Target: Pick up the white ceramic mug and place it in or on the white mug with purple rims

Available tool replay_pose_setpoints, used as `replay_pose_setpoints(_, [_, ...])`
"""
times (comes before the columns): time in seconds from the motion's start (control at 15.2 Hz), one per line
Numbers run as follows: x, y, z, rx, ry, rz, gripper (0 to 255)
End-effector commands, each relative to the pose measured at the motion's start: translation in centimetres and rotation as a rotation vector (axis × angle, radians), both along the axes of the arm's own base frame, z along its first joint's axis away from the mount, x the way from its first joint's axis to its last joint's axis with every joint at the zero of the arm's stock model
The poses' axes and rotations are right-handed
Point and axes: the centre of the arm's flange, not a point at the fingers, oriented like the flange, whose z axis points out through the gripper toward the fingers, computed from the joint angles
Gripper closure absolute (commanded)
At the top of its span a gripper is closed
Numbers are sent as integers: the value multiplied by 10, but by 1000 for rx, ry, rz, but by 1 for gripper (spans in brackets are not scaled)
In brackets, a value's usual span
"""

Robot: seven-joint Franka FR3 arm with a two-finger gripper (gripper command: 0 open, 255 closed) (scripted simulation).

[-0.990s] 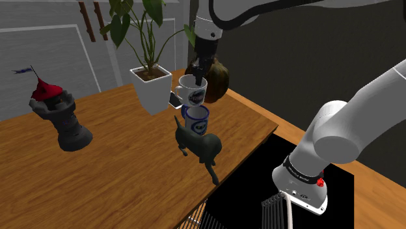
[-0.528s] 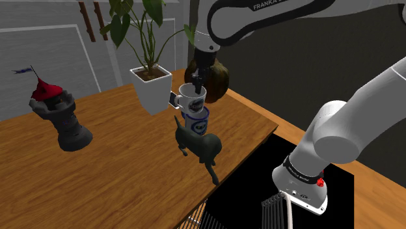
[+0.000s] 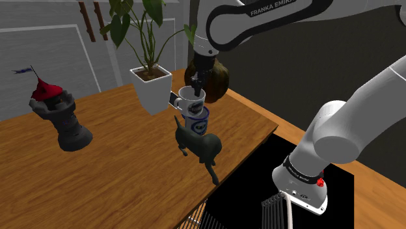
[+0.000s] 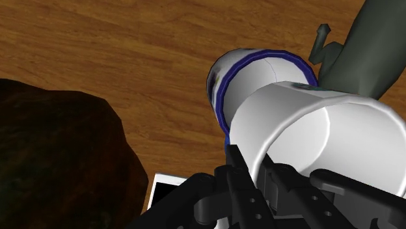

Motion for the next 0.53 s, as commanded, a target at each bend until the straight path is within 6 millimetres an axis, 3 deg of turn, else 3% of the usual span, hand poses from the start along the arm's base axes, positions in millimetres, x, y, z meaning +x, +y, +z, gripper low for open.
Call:
replay_pose_setpoints(0.0, [0, 0, -1, 0, 2, 1, 255])
replay_pose_setpoints(0.07, [0, 0, -1, 0, 2, 1, 0])
replay_pose_setpoints(0.4, [0, 0, -1, 0, 2, 1, 0])
replay_pose_setpoints(0.46, [-1, 0, 12, 0, 2, 1, 0])
